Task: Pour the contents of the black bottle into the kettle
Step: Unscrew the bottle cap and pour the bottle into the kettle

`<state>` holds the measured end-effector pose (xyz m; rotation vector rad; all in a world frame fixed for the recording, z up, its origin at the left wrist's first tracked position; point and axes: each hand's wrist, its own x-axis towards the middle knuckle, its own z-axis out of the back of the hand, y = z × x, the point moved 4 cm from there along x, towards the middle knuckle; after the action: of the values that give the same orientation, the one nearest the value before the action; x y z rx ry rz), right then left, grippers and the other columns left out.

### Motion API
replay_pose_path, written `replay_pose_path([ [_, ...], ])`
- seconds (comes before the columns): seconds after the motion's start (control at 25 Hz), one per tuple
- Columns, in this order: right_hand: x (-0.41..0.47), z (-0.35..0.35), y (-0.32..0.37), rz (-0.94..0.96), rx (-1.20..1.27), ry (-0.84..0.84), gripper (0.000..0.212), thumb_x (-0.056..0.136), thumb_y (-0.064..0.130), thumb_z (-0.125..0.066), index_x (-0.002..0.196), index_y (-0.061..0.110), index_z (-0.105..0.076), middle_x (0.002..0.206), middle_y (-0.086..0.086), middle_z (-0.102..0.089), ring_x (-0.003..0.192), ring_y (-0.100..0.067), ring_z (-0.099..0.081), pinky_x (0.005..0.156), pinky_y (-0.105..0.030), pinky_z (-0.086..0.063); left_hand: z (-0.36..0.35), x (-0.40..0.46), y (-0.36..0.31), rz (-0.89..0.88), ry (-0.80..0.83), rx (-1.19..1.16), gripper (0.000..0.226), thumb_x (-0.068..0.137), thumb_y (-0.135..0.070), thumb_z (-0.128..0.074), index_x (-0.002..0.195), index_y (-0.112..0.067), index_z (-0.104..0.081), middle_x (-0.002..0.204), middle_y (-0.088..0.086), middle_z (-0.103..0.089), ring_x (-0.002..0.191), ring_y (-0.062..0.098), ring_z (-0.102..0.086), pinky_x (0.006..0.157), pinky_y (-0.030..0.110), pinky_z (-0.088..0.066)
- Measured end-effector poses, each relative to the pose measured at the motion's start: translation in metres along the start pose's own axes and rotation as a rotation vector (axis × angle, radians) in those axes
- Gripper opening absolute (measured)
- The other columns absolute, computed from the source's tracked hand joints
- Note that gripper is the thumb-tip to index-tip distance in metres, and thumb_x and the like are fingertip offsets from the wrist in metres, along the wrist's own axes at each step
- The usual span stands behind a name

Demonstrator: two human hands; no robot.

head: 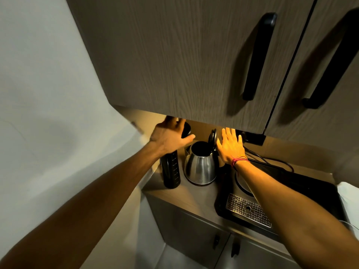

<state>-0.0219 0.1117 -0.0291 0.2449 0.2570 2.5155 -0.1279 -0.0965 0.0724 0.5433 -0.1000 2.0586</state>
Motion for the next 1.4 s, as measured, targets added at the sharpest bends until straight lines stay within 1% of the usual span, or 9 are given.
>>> replay_pose_path([
  [0.12, 0.000, 0.000, 0.001, -0.015, -0.018, 0.025, 0.067, 0.100, 0.047, -0.019, 0.156, 0.010, -0.013, 0.164, -0.010, -0.012, 0.153, -0.030, -0.007, 0.124, -0.051, -0.007, -0.050, -0.036, -0.057, -0.287, 0.260, -0.158, 0.065, 0.085, -0.070, -0.047, 0.123, -0.017, -0.046, 0.115, 0.007, -0.053, 0.100, 0.021, -0.052, 0.064, 0.034, -0.047],
  [0.28, -0.001, 0.001, 0.000, -0.029, -0.024, 0.025, 0.069, 0.100, 0.049, -0.019, 0.156, 0.009, -0.014, 0.165, -0.010, -0.012, 0.152, -0.029, -0.007, 0.124, -0.051, -0.008, -0.138, -0.104, -0.090, -0.180, 0.700, -0.134, 0.072, 0.084, -0.047, -0.068, 0.139, -0.012, -0.040, 0.133, 0.014, -0.043, 0.121, 0.031, -0.045, 0.085, 0.047, -0.052],
  [0.52, 0.000, -0.002, -0.004, -0.046, -0.004, 0.039, 0.071, 0.099, 0.052, -0.019, 0.156, 0.009, -0.015, 0.165, -0.012, -0.011, 0.152, -0.031, -0.006, 0.123, -0.051, -0.008, -0.174, -0.127, -0.097, -0.032, 0.801, -0.132, 0.082, 0.083, -0.042, -0.074, 0.147, -0.016, -0.031, 0.146, 0.020, -0.031, 0.133, 0.038, -0.036, 0.099, 0.052, -0.047],
  [0.6, 0.001, -0.004, -0.004, -0.042, -0.011, 0.035, 0.071, 0.099, 0.050, -0.019, 0.156, 0.009, -0.014, 0.165, -0.012, -0.010, 0.152, -0.031, -0.005, 0.124, -0.051, -0.009, -0.163, -0.123, -0.095, -0.051, 0.690, -0.118, 0.083, 0.082, -0.057, -0.068, 0.144, -0.014, -0.034, 0.142, 0.018, -0.037, 0.128, 0.035, -0.041, 0.095, 0.049, -0.049],
  [0.76, 0.002, -0.006, -0.004, -0.024, -0.009, 0.021, 0.070, 0.099, 0.048, -0.020, 0.156, 0.008, -0.014, 0.165, -0.013, -0.009, 0.152, -0.032, -0.005, 0.123, -0.052, -0.010, -0.092, -0.077, -0.079, -0.213, -0.005, -0.129, 0.067, 0.090, -0.062, -0.052, 0.133, -0.011, -0.046, 0.127, 0.012, -0.051, 0.116, 0.028, -0.050, 0.095, 0.044, -0.046],
  [0.88, 0.001, -0.006, -0.004, -0.023, 0.002, 0.024, 0.069, 0.100, 0.048, -0.020, 0.156, 0.008, -0.012, 0.165, -0.013, -0.008, 0.152, -0.032, -0.005, 0.124, -0.051, -0.009, -0.046, -0.050, -0.021, 0.243, -0.347, -0.188, 0.080, 0.079, -0.075, -0.053, 0.133, -0.017, -0.045, 0.126, 0.006, -0.049, 0.116, 0.024, -0.047, 0.102, 0.046, -0.038],
  [1.04, 0.001, -0.004, -0.003, -0.014, 0.000, 0.008, 0.069, 0.100, 0.048, -0.020, 0.156, 0.007, -0.014, 0.164, -0.014, -0.011, 0.152, -0.032, -0.007, 0.124, -0.051, -0.010, -0.078, -0.074, 0.034, 0.794, -0.107, -0.799, 0.114, 0.054, -0.065, -0.086, 0.144, -0.020, -0.032, 0.143, 0.006, -0.045, 0.131, 0.026, -0.044, 0.106, 0.047, -0.042],
  [1.16, 0.000, -0.003, -0.002, -0.013, -0.010, 0.004, 0.070, 0.099, 0.049, -0.021, 0.155, 0.007, -0.017, 0.163, -0.015, -0.015, 0.151, -0.034, -0.011, 0.123, -0.050, -0.013, -0.108, -0.088, 0.030, 0.848, 0.042, -1.069, 0.097, 0.055, -0.034, -0.096, 0.137, -0.019, -0.046, 0.132, 0.006, -0.060, 0.124, 0.027, -0.055, 0.103, 0.046, -0.049],
  [1.4, 0.000, 0.001, -0.005, -0.045, -0.021, 0.010, 0.072, 0.098, 0.053, -0.020, 0.154, 0.008, -0.020, 0.162, -0.014, -0.019, 0.151, -0.033, -0.014, 0.123, -0.050, -0.013, -0.104, -0.077, 0.005, 0.773, -0.144, -0.962, 0.078, 0.057, -0.029, -0.093, 0.125, -0.019, -0.055, 0.115, 0.003, -0.068, 0.105, 0.024, -0.065, 0.082, 0.028, -0.051],
])
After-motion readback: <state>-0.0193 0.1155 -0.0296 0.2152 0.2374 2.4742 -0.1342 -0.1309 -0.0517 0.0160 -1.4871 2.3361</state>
